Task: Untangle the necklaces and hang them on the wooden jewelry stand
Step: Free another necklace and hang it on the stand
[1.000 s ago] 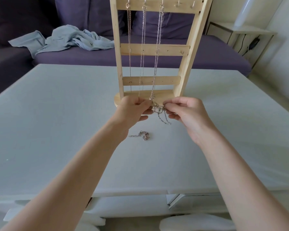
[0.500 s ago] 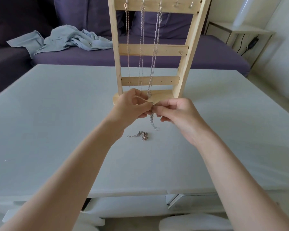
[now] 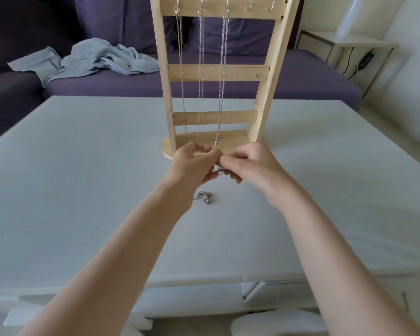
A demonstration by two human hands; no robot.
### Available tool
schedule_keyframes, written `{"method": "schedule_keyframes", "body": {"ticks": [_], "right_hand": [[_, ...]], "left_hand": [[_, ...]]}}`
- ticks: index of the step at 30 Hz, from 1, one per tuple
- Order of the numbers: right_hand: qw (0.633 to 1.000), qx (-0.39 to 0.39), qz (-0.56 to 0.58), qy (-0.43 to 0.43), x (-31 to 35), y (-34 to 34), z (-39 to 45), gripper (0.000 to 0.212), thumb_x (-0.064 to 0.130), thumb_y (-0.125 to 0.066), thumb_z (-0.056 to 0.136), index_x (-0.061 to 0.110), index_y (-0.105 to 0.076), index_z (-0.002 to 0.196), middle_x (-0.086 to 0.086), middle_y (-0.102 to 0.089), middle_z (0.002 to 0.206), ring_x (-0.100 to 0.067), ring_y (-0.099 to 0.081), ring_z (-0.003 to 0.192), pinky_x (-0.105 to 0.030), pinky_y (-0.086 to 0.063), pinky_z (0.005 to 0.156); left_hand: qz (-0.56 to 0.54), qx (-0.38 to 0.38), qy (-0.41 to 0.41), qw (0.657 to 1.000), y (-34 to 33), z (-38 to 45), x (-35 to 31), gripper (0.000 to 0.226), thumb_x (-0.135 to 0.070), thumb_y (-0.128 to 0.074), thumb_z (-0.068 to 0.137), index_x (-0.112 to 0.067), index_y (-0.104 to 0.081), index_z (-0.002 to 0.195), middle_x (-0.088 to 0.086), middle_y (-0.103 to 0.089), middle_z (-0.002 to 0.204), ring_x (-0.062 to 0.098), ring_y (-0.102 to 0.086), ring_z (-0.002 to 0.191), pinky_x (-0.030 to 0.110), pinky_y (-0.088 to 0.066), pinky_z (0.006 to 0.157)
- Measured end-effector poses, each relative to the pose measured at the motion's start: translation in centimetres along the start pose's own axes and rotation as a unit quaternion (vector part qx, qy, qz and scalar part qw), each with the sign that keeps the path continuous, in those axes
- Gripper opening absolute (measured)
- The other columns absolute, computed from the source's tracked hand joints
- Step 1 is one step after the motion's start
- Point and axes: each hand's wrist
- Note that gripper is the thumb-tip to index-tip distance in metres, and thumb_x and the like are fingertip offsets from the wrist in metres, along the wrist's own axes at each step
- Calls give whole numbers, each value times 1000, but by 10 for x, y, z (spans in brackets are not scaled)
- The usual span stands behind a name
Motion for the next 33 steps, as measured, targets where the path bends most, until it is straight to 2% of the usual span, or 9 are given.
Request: {"method": "schedule_keyframes", "body": {"ticks": [2,5,9,14,18,24,28,30,33], "right_hand": [[999,-38,33,12,-1,-2,3,46,34,-58,62,-12,-54,68,-8,-49,61,-16,-45,59,-30,-39,59],[994,-70,73,43,0,-2,5,30,22,-64,67,-6,-53,64,-5,-48,58,-15,-44,56,-27,-38,57],[990,-82,-15,116,-1,-6,2,23,3,-68,72,14,-50,64,3,-52,57,-4,-45,47,-11,-34,47],[990,-27,-26,139,-5,-5,5,30,-2,-62,74,22,-44,72,6,-50,60,-4,-44,48,-15,-37,53],[982,8,-116,152,-3,-7,4,23,0,-61,76,18,-48,82,6,-51,67,-7,-44,57,-23,-39,61],[946,-73,-248,196,-4,-7,8,7,1,-58,76,7,-60,74,1,-48,71,-17,-44,67,-22,-31,54],[971,-109,-139,159,-4,-4,5,15,8,-63,74,14,-58,61,10,-53,61,-2,-48,55,-13,-34,52],[992,-57,-72,83,2,-5,1,22,13,-61,75,19,-55,55,14,-51,49,1,-45,49,-8,-33,50],[999,26,14,24,4,-10,0,16,25,-55,66,18,-52,52,3,-51,61,-9,-45,62,-22,-37,64]], "left_hand": [[-52,45,59,996,0,0,-2,13,-3,-54,89,-10,-51,78,1,-52,67,7,-43,53,16,-45,51],[-61,48,61,995,2,3,-3,14,-4,-55,88,-10,-55,76,-2,-54,65,6,-40,53,16,-42,50],[35,50,51,997,8,4,3,8,-11,-61,88,-6,-68,85,-1,-56,70,6,-46,60,16,-48,60],[38,45,64,996,14,2,1,10,-8,-60,87,-4,-70,89,2,-64,73,7,-58,60,14,-51,60],[-56,3,66,996,18,5,-3,13,-6,-60,87,-7,-61,73,1,-55,63,8,-50,55,14,-47,53],[-92,45,67,992,13,0,-5,17,-6,-53,91,-8,-55,75,3,-54,68,5,-45,44,15,-41,44],[120,-3,-7,993,14,0,3,16,-3,-58,87,-11,-50,75,1,-59,67,-1,-54,45,11,-48,49],[122,-1,1,993,12,-1,7,15,-2,-59,87,-9,-49,77,4,-59,69,-1,-56,44,12,-50,51],[41,-34,34,998,14,1,7,9,-2,-53,89,-6,-50,82,5,-58,72,6,-60,47,18,-54,55]]}}
Point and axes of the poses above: each hand's wrist, its own z-axis towards the middle knuckle, its own y-axis out of the back of the hand, x = y × z
